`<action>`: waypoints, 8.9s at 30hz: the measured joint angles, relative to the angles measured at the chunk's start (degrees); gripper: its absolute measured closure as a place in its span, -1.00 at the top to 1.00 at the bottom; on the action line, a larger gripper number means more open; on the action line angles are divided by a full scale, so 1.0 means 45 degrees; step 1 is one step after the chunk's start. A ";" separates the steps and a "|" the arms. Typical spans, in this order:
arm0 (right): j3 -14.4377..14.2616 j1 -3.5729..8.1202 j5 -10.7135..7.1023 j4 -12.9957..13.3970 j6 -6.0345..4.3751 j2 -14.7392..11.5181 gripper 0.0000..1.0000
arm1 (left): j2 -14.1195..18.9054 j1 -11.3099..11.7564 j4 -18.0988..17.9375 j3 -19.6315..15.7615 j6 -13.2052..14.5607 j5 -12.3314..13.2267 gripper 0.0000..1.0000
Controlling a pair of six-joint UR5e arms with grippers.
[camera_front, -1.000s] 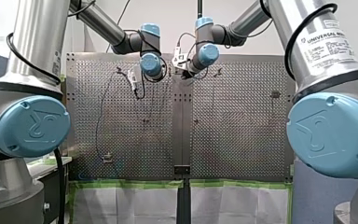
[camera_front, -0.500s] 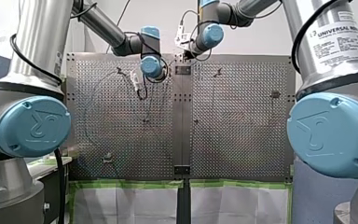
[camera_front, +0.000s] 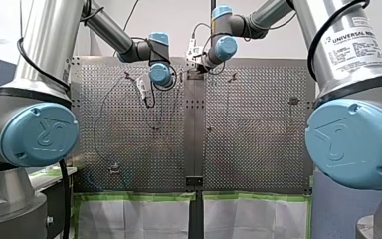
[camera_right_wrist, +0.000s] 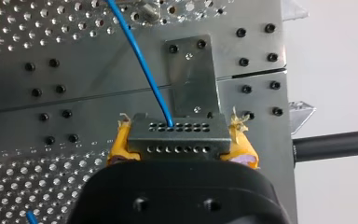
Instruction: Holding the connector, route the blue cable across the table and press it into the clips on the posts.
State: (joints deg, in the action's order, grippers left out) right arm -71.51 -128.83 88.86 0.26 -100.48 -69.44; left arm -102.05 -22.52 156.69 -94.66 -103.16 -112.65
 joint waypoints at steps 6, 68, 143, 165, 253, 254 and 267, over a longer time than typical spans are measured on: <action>-0.0001 0.0143 -0.0082 0.0038 -0.0032 0.0155 -1.00 | -0.0033 0.0209 -0.0098 0.0250 -0.0088 0.0565 -1.00; 0.0274 0.1877 -0.0812 0.0295 -0.0137 0.0701 -1.00 | 0.0014 -0.0404 0.3223 0.0895 -0.0058 -0.0063 1.00; 0.0287 0.2066 -0.0884 0.0159 -0.0018 0.0642 -1.00 | -0.3223 -0.2366 0.4593 0.6261 0.1784 -0.1695 1.00; 0.0404 0.2073 -0.0917 0.0144 -0.0019 0.0634 -1.00 | -0.3231 -0.2323 0.5258 0.6433 0.1723 -0.1552 -0.86; -0.6634 0.2059 0.0118 0.4297 0.1231 0.0699 -1.00 | -0.3368 -0.2438 -0.1706 -0.1531 0.0363 0.0672 -0.96; -0.6635 0.2062 0.0092 0.4300 0.1237 0.0806 -1.00 | -0.3471 -0.2461 -0.1577 -0.1383 0.0357 0.0696 -0.96; -0.6485 0.2286 -0.0229 0.4355 0.1124 0.1170 -1.00 | -0.4825 -0.2394 -0.0761 0.0183 0.0264 0.0424 -0.96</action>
State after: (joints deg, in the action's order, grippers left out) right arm -100.69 -118.54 87.83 19.86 -95.42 -64.18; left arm -123.76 -33.30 153.26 -93.84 -101.97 -110.75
